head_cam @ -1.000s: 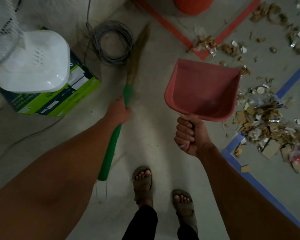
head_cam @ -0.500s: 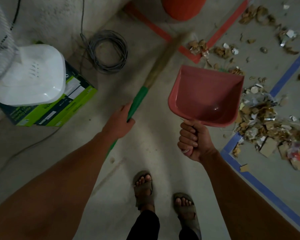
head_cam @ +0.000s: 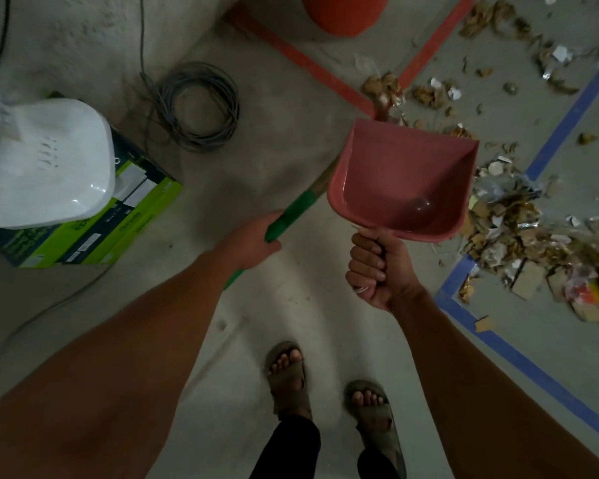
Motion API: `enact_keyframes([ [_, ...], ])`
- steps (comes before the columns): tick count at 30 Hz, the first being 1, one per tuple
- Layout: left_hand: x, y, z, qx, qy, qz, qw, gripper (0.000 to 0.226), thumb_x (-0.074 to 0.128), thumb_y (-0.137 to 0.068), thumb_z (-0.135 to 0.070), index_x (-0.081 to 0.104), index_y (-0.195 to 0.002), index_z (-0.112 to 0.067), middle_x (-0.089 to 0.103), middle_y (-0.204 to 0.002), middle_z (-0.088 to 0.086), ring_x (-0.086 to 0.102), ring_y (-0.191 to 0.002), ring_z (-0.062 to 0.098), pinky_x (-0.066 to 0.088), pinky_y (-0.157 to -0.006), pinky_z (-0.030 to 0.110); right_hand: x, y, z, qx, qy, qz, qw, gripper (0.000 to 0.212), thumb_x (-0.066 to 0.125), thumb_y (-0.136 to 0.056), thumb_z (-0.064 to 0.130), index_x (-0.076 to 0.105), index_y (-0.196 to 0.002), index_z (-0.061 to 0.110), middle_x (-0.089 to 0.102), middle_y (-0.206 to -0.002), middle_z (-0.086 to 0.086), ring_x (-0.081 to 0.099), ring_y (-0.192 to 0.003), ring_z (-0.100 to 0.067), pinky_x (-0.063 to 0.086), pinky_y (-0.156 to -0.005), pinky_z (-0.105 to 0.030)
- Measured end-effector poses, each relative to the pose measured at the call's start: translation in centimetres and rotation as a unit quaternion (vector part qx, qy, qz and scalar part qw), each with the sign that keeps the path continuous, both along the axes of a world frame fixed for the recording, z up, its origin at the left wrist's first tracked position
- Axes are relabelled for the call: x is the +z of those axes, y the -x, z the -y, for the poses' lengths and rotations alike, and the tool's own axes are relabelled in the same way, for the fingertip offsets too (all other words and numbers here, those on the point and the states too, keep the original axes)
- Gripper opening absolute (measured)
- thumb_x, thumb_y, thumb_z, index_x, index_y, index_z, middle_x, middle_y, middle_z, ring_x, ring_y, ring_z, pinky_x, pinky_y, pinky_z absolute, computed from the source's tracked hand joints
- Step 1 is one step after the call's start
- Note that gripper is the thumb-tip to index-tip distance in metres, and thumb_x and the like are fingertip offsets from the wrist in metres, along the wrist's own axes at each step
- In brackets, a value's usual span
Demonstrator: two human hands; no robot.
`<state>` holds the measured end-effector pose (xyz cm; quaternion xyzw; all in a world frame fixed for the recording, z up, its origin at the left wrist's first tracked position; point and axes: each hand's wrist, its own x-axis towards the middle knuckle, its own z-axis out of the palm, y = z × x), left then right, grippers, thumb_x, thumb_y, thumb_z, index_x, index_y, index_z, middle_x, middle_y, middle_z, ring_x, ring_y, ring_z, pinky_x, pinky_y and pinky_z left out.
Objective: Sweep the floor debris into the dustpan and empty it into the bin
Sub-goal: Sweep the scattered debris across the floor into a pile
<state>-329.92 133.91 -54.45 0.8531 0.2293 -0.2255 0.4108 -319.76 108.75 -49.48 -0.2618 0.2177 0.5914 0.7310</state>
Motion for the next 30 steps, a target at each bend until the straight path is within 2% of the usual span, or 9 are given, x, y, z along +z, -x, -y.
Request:
enact_keyframes([
  [7,1.3,0.1,-1.0,0.081,-0.079,0.021,0.993,0.077,0.064,-0.096,-0.025,0.025,-0.163,-0.028,0.047,-0.152,0.012,0.054,-0.128,0.036,0.048,-0.104,0.045,1.9,-1.5,-0.2,-0.023,0.004,0.004,1.0,0.043,0.041,-0.1,0.023,0.032,-0.058,0.023,0.016,-0.043,0.008,0.01,-0.032,-0.008,0.012,-0.037,-0.02],
  [11,1.8,-3.7,-3.1,0.156,-0.112,0.003,0.981,0.074,0.061,-0.098,-0.023,0.025,-0.163,-0.018,0.048,-0.152,0.017,0.053,-0.131,0.038,0.046,-0.108,0.046,1.9,-3.4,-0.4,-0.028,-0.01,0.009,1.0,0.043,0.042,-0.099,0.022,0.033,-0.058,0.023,0.017,-0.042,0.008,0.01,-0.032,-0.008,0.013,-0.036,-0.02],
  [14,1.0,-7.9,-5.1,0.205,-0.128,-0.033,0.97,0.066,0.064,-0.093,-0.024,0.041,-0.154,-0.013,0.059,-0.139,0.02,0.059,-0.124,0.04,0.049,-0.104,0.046,0.8,-5.2,-0.7,-0.027,-0.027,0.01,0.999,0.043,0.042,-0.1,0.022,0.034,-0.058,0.023,0.022,-0.039,0.008,0.014,-0.03,-0.008,0.015,-0.035,-0.02],
  [17,-0.6,-11.1,-6.2,0.236,-0.071,-0.071,0.966,0.059,0.063,-0.075,-0.033,0.057,-0.132,-0.018,0.071,-0.112,0.016,0.072,-0.097,0.037,0.06,-0.089,0.049,-0.3,-6.7,-0.6,-0.023,-0.026,0.011,0.999,0.044,0.042,-0.1,0.022,0.034,-0.057,0.023,0.019,-0.041,0.008,0.014,-0.03,-0.007,0.015,-0.035,-0.02],
  [19,-0.8,-12.8,-4.8,0.22,-0.041,-0.074,0.972,0.05,0.064,-0.084,-0.023,0.057,-0.133,-0.016,0.071,-0.104,0.016,0.073,-0.087,0.034,0.062,-0.082,0.049,-1.0,-7.7,0.0,-0.026,-0.027,0.006,0.999,0.044,0.042,-0.1,0.023,0.034,-0.057,0.023,0.017,-0.042,0.008,0.013,-0.031,-0.007,0.013,-0.036,-0.02],
  [22,-0.6,-14.7,-1.6,0.121,-0.022,-0.072,0.99,0.058,0.061,-0.098,-0.008,0.044,-0.153,-0.013,0.068,-0.114,0.019,0.068,-0.09,0.033,0.056,-0.077,0.039,-1.6,-9.2,1.5,-0.027,-0.026,-0.008,0.999,0.044,0.042,-0.101,0.023,0.034,-0.057,0.023,0.018,-0.042,0.008,0.014,-0.031,-0.007,0.013,-0.037,-0.02],
  [26,-0.6,-16.9,0.9,-0.006,-0.007,-0.046,0.999,0.069,0.067,-0.098,-0.014,0.036,-0.159,-0.022,0.063,-0.131,0.011,0.066,-0.101,0.027,0.044,-0.08,0.025,-1.6,-12.0,3.5,-0.028,-0.021,-0.008,0.999,0.043,0.043,-0.1,0.022,0.034,-0.058,0.023,0.021,-0.04,0.008,0.018,-0.029,-0.007,0.014,-0.037,-0.02],
  [28,-0.2,-17.9,1.3,-0.033,0.005,-0.021,0.999,0.07,0.067,-0.096,-0.013,0.038,-0.159,-0.027,0.063,-0.133,0.006,0.064,-0.103,0.02,0.043,-0.082,0.023,-1.3,-13.8,4.1,-0.028,-0.021,-0.004,0.999,0.042,0.044,-0.099,0.022,0.034,-0.059,0.023,0.019,-0.041,0.008,0.016,-0.03,-0.008,0.013,-0.037,-0.02],
  [30,0.4,-18.3,1.3,-0.03,-0.005,0.0,1.0,0.073,0.068,-0.095,-0.017,0.037,-0.159,-0.034,0.06,-0.14,0.003,0.063,-0.116,0.022,0.045,-0.091,0.025,-0.9,-15.5,4.5,-0.032,-0.019,-0.002,0.999,0.041,0.044,-0.099,0.022,0.033,-0.059,0.023,0.018,-0.042,0.008,0.014,-0.031,-0.008,0.013,-0.038,-0.021],
])
